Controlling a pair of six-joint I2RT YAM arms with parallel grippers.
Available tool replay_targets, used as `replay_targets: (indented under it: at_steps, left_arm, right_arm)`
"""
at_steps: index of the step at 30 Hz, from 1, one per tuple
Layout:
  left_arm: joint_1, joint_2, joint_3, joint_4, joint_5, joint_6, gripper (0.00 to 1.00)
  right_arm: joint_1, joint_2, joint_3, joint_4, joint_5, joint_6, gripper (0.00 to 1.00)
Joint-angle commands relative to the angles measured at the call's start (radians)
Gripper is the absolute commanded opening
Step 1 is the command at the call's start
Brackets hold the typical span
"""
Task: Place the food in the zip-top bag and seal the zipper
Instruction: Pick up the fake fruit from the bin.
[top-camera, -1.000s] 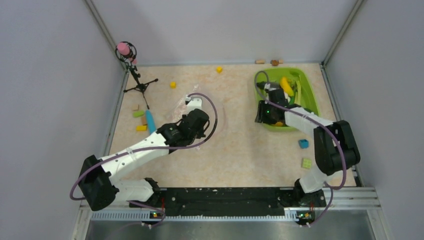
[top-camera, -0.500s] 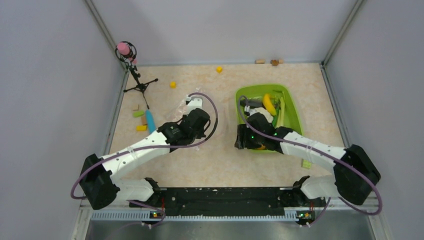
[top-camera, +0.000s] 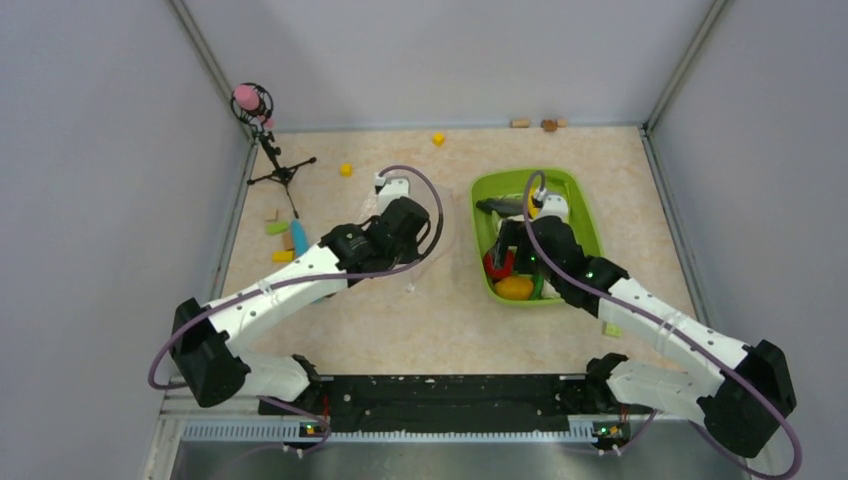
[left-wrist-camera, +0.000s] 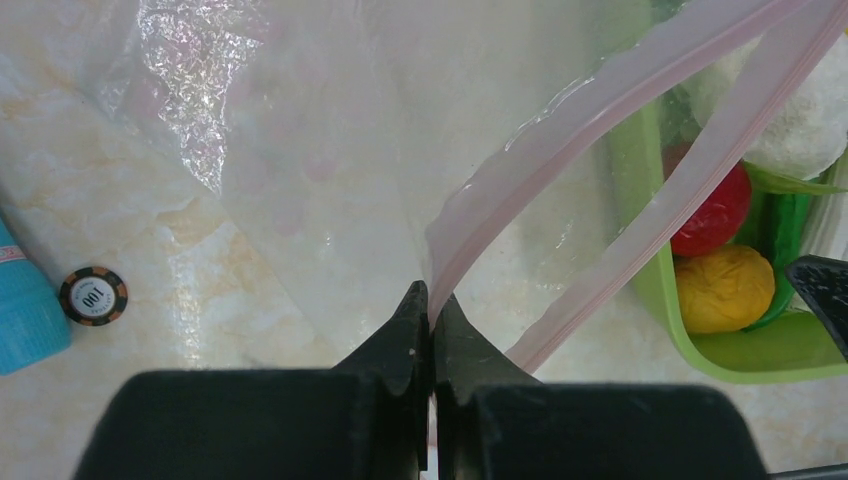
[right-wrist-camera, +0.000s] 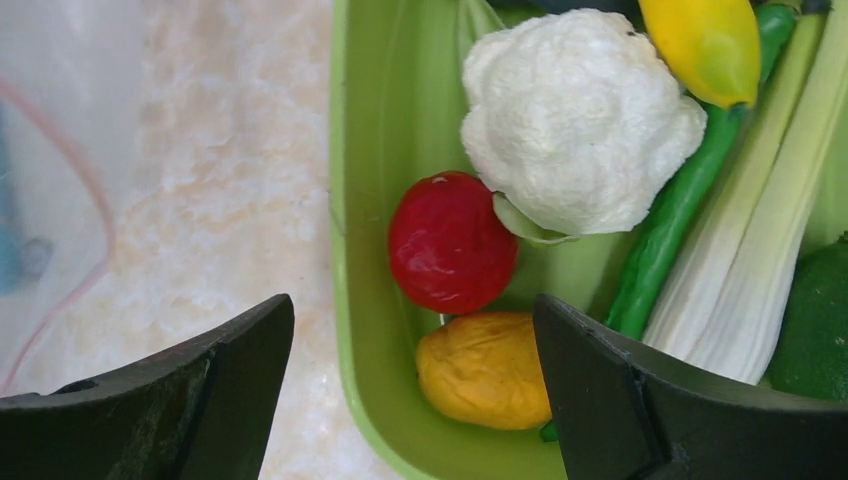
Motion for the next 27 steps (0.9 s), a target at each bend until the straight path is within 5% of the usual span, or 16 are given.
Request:
replay_targets:
  at_steps: [1,12,27]
  left_arm:
    - [0.003,0.04,0.075,-0.11,0.02,-0.078,0.0]
    - [0.003,0.074,0.082,-0.084,0.018,-0.105,0.0]
    - [0.003,0.07,0.042,-0.025,0.002,-0.077,0.0]
  right_arm:
    - [-0.03,0.051,0.035,-0.033,0.039,0.103,0.88]
    - [-0.028,0.073,-0.18,0.274,-0.008,0.522,0.86]
    - [-0.028,0.261,-0.149,0.325,0.124,0.611,0.84]
